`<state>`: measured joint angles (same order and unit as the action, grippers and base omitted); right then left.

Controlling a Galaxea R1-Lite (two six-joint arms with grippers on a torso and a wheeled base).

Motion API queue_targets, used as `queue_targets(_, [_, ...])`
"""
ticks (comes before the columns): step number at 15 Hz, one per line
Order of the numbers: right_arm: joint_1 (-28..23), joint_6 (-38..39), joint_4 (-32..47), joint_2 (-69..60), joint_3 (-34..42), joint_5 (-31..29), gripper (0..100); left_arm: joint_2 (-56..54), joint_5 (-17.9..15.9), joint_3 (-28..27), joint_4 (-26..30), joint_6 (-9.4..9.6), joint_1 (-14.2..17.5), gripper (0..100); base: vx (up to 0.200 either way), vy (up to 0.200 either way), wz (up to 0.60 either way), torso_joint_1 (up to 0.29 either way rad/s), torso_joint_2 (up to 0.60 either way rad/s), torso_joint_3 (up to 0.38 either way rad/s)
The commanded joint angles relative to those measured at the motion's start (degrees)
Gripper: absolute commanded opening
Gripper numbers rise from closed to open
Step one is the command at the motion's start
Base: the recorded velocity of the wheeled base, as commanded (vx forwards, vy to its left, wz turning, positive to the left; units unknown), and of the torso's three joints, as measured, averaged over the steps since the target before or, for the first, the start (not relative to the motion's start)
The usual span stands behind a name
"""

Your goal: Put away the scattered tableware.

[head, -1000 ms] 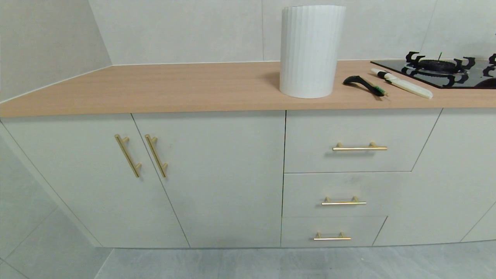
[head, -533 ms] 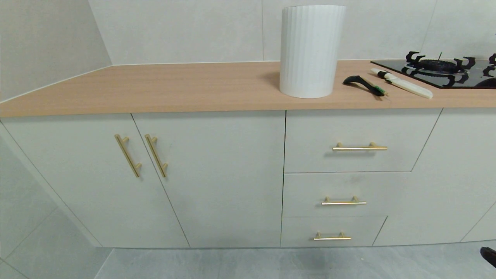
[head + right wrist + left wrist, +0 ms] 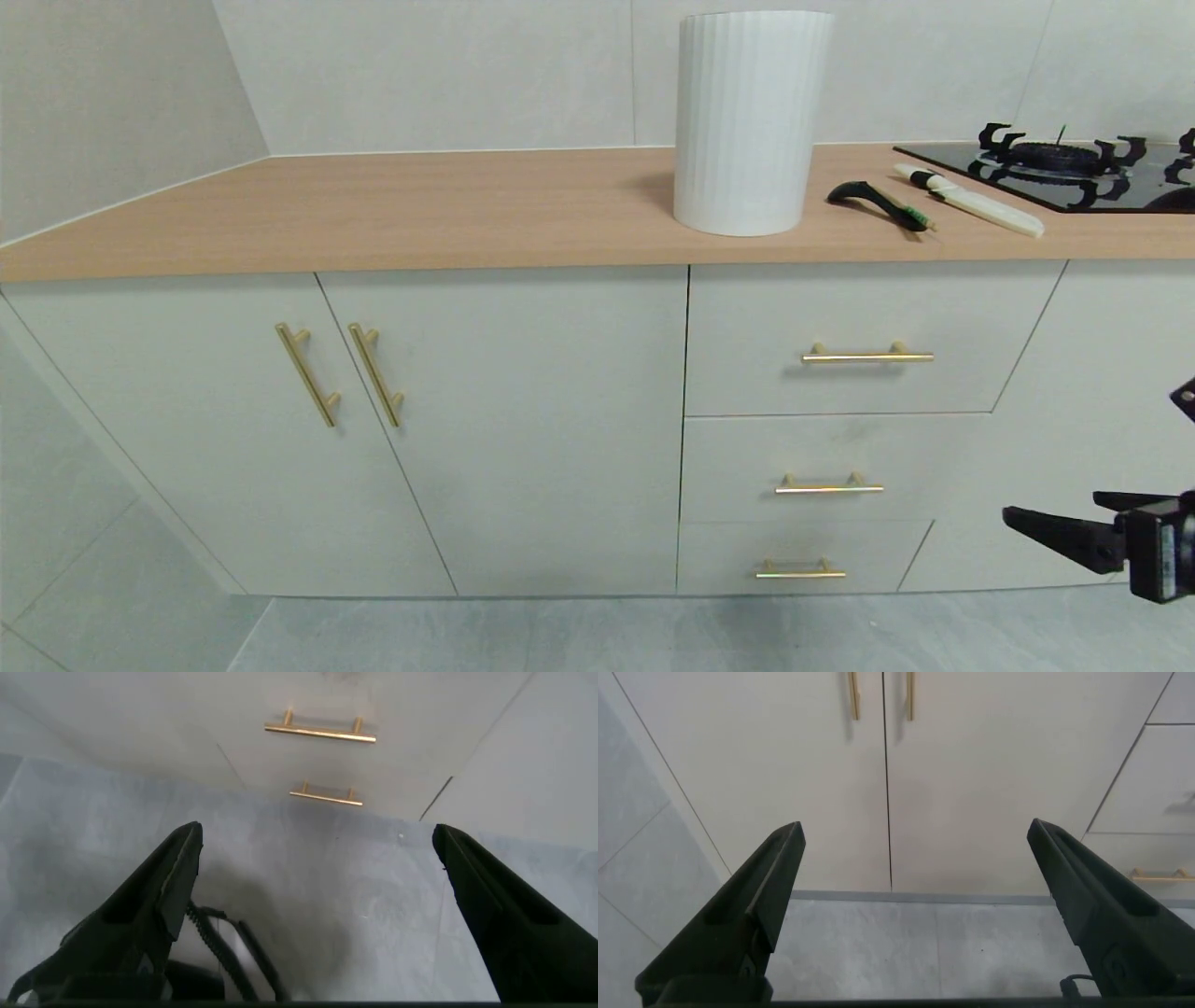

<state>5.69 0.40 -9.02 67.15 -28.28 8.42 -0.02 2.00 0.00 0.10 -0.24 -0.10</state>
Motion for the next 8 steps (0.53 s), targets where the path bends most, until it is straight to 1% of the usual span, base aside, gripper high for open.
queue_targets(1, [0.55,0.04,-3.72,12.31,-3.18,-0.16,100,0.02,0.02,0.0,-0.01,-0.02,0.01,100,0.0,0.0,0.0,0.0,0.0,0.0])
queue_targets(6, [0.99,-0.05,-13.48,27.95,-5.91,-1.22,100,0.02,0.02,0.0,-0.01,-0.02,0.01,100,0.0,0.0,0.0,0.0,0.0,0.0])
queue_targets(7, [1.43,-0.05,-17.7,32.79,-6.26,-2.18,100,0.02,0.02,0.0,-0.01,-0.02,0.01,100,0.0,0.0,0.0,0.0,0.0,0.0])
queue_targets(8, [1.51,-0.05,-17.87,33.05,-6.35,-2.18,100,0.02,0.02,0.0,-0.01,-0.02,0.01,100,0.0,0.0,0.0,0.0,0.0,0.0])
